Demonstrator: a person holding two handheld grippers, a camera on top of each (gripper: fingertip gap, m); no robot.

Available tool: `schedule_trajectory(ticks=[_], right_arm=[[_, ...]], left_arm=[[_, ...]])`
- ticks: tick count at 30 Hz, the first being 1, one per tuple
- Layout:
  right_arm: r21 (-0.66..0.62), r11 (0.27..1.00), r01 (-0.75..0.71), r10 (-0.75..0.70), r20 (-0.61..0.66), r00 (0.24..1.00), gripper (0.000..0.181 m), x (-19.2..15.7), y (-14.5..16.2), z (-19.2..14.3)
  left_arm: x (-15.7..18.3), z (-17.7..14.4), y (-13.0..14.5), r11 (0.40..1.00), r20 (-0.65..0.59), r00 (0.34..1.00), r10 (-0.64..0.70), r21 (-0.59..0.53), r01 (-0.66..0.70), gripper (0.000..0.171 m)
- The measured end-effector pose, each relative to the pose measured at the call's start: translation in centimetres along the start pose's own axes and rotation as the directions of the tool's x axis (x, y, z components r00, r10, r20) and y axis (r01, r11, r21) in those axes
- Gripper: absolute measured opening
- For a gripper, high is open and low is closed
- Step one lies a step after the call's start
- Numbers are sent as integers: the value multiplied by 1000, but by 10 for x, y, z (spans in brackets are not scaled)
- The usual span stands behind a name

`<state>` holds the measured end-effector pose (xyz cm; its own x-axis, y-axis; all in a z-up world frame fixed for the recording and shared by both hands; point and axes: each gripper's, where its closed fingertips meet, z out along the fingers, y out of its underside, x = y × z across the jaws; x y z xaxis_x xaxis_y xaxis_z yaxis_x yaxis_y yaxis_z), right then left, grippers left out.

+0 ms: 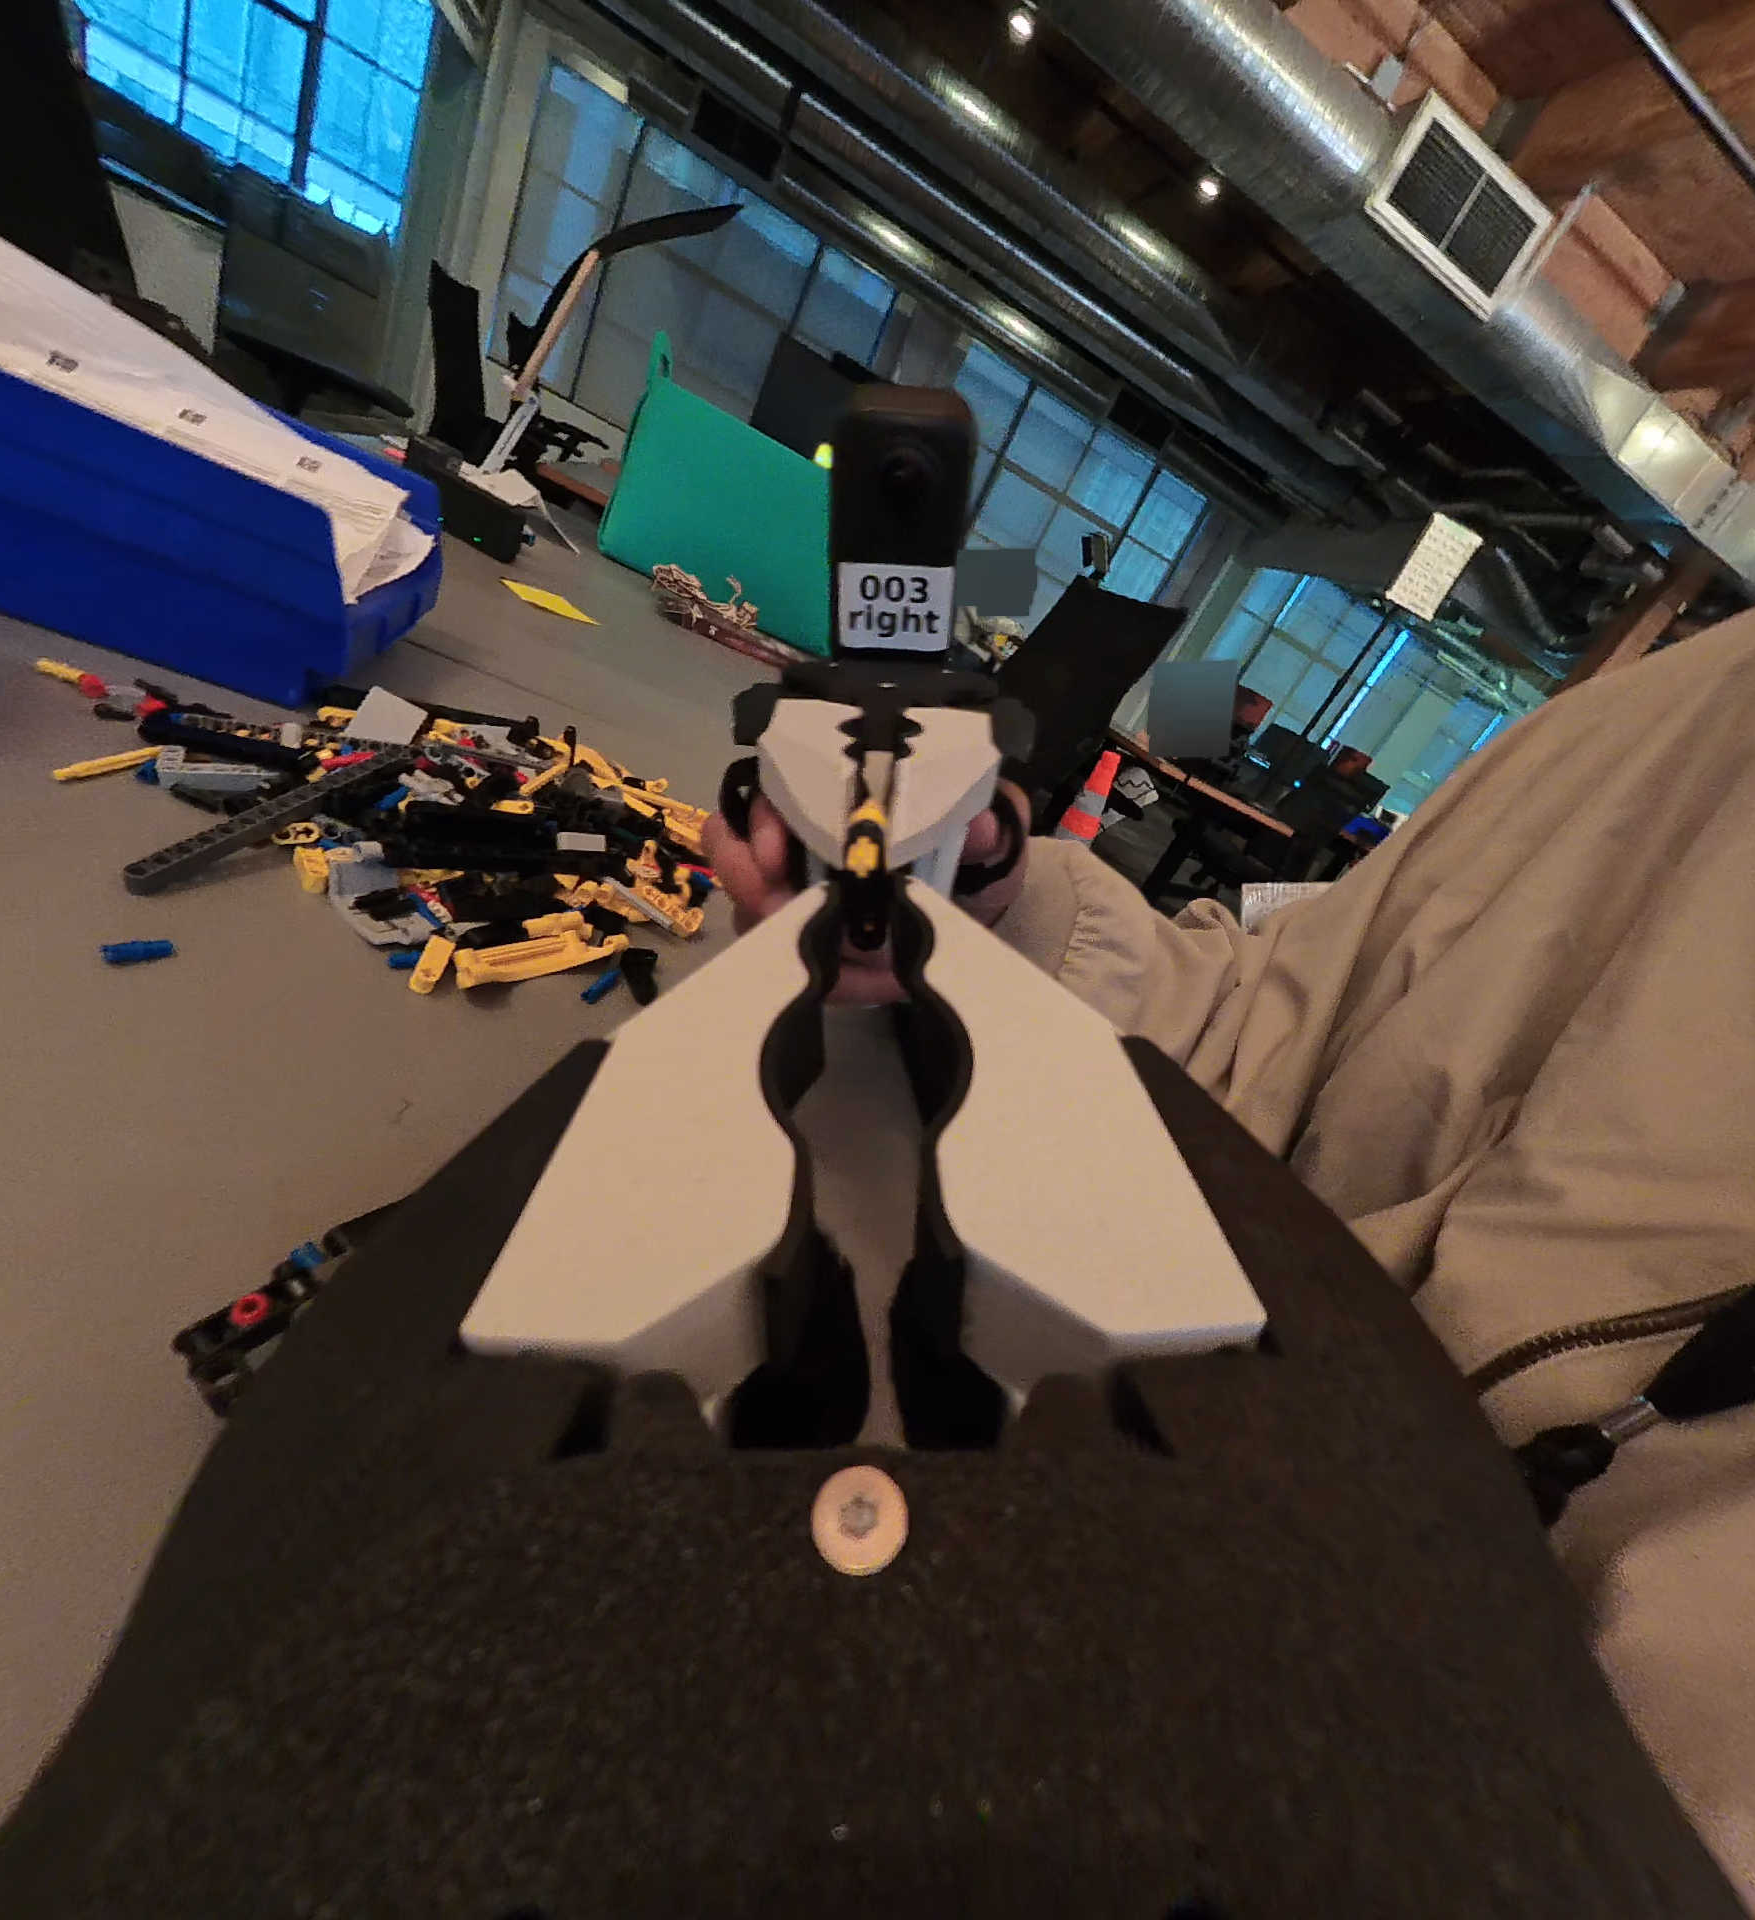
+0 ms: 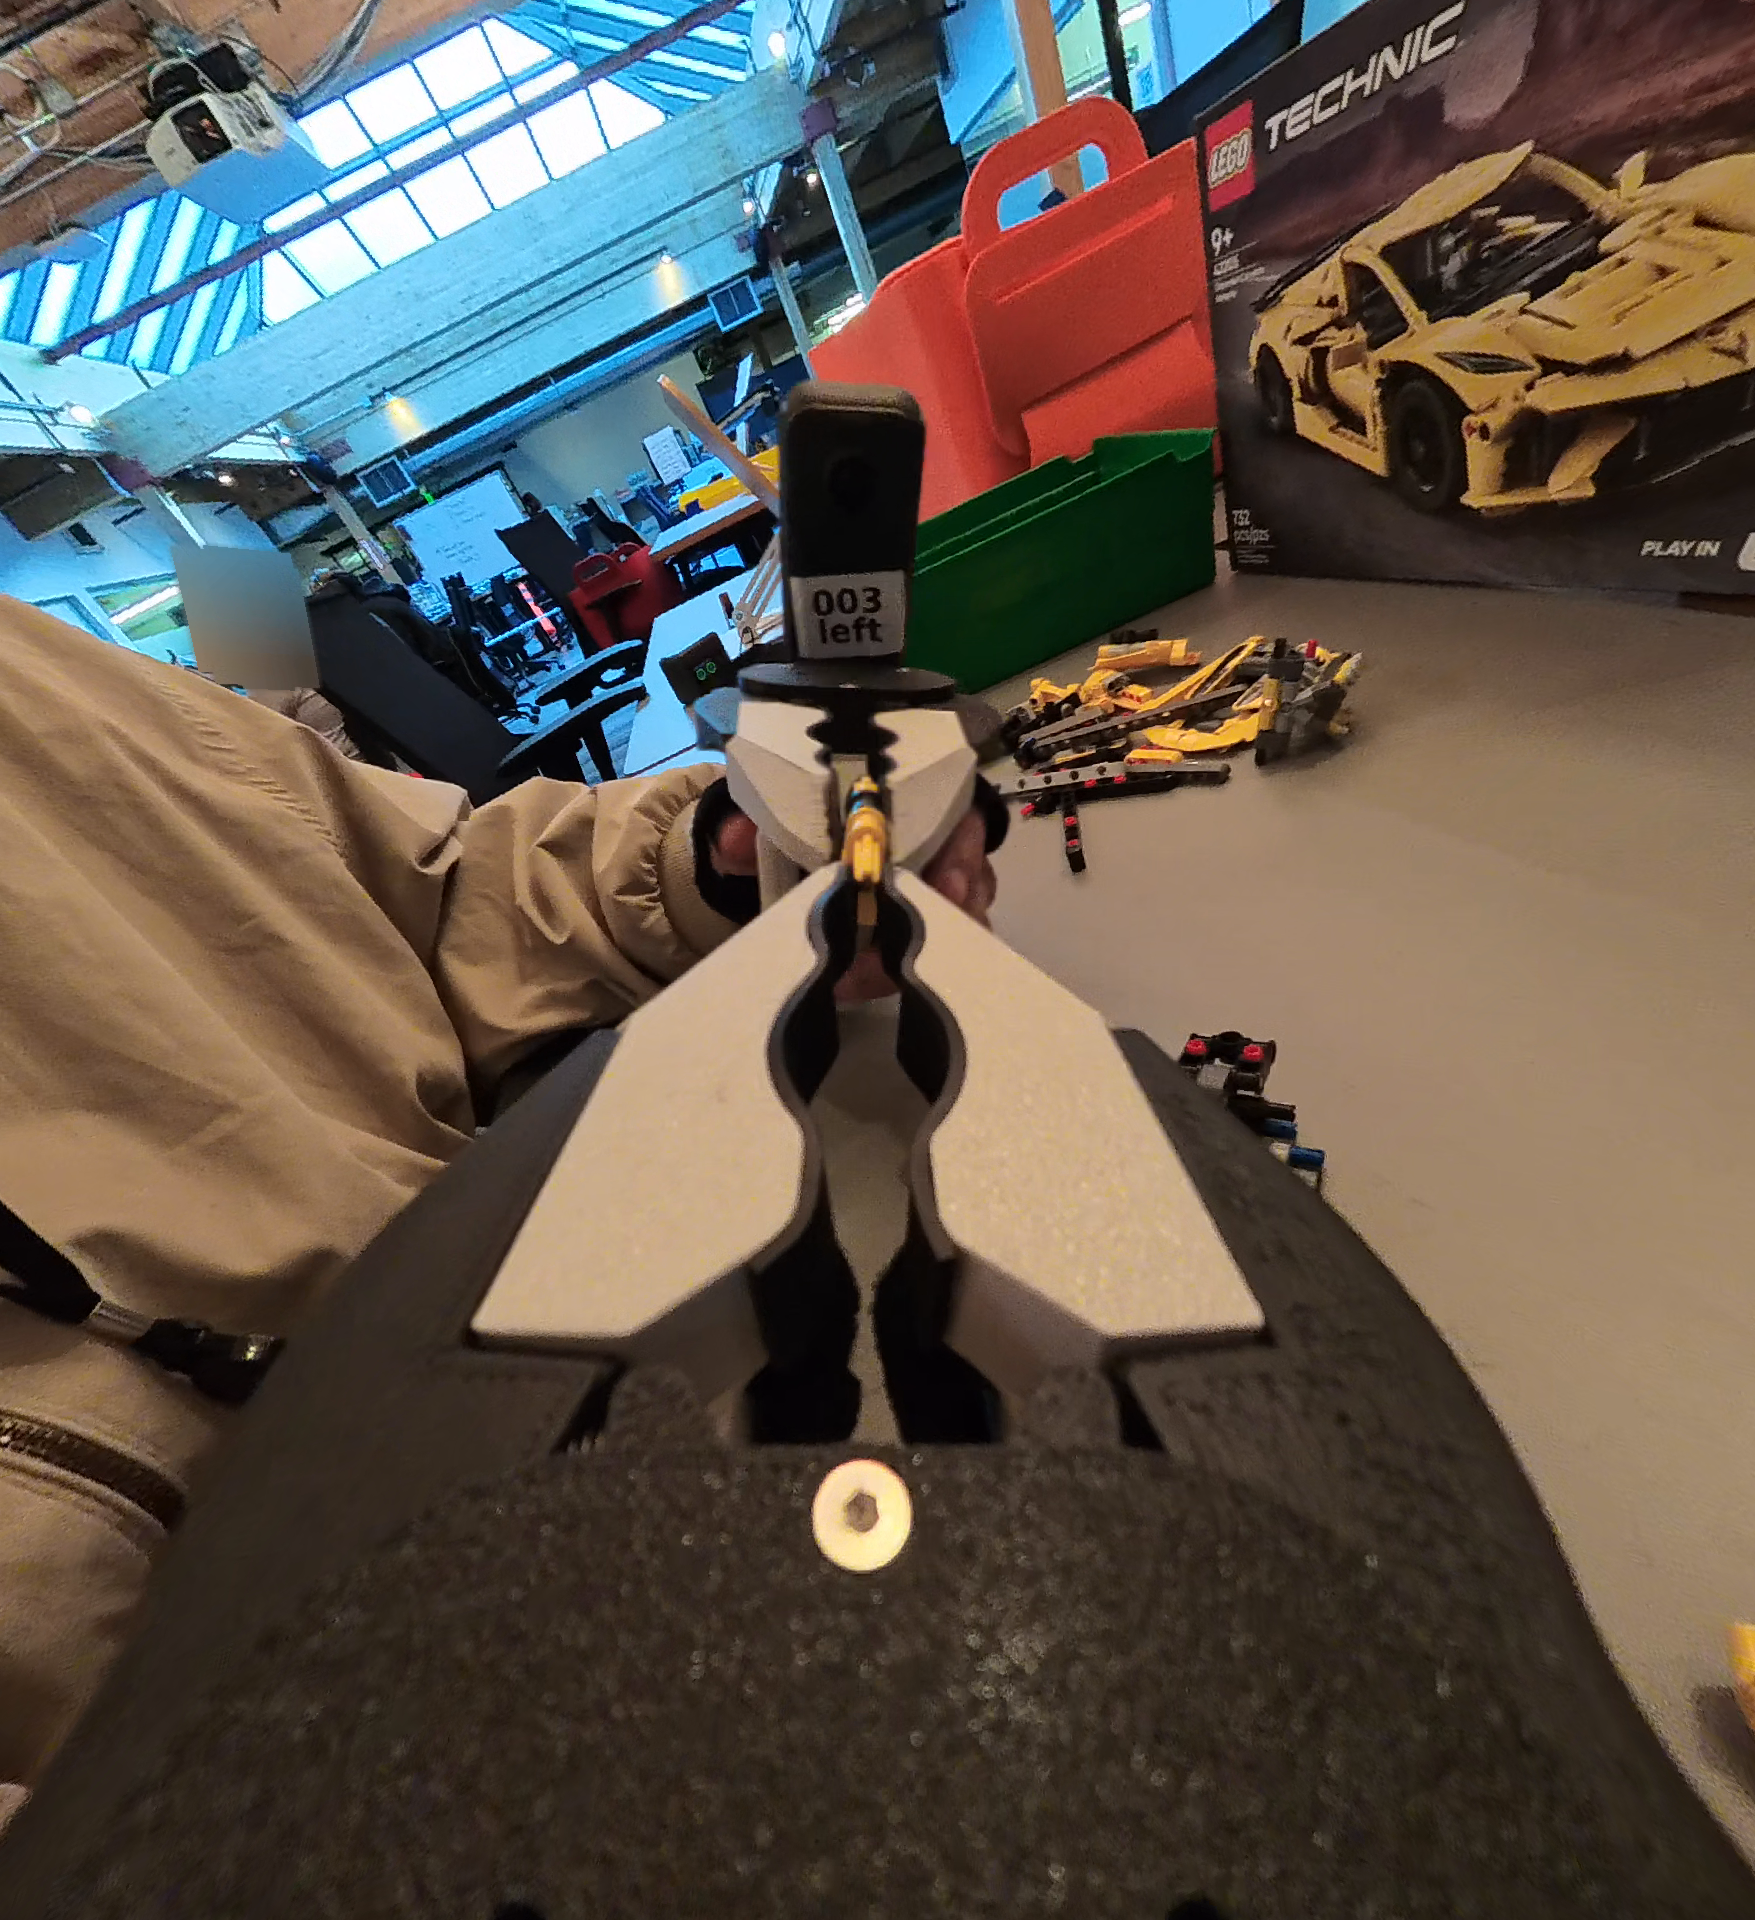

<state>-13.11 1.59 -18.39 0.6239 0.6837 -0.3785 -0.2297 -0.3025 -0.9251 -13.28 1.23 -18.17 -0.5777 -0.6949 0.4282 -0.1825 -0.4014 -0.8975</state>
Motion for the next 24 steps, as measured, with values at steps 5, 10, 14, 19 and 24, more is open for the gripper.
schedule_trajectory(ticks=[5,10,14,19,24], right_arm=[[52,998,-23,22,18,1000,10,-2,-4,1],[85,994,-70,67,37,997,13,-2,-7,4],[70,995,-75,72,47,996,13,-3,-3,8],[103,994,-34,33,11,999,6,-1,-8,8],[105,994,-34,33,10,999,6,1,-12,9]], left_arm=[[-2,-1,-3,1000,10,1000,1,24,-2,7],[0,-3,-6,999,-15,1000,-19,47,20,7],[4,0,-5,999,-26,1000,-11,51,12,7],[1,0,-11,996,14,1000,7,85,-8,7],[-1,-2,-17,993,63,997,38,107,-44,6]])
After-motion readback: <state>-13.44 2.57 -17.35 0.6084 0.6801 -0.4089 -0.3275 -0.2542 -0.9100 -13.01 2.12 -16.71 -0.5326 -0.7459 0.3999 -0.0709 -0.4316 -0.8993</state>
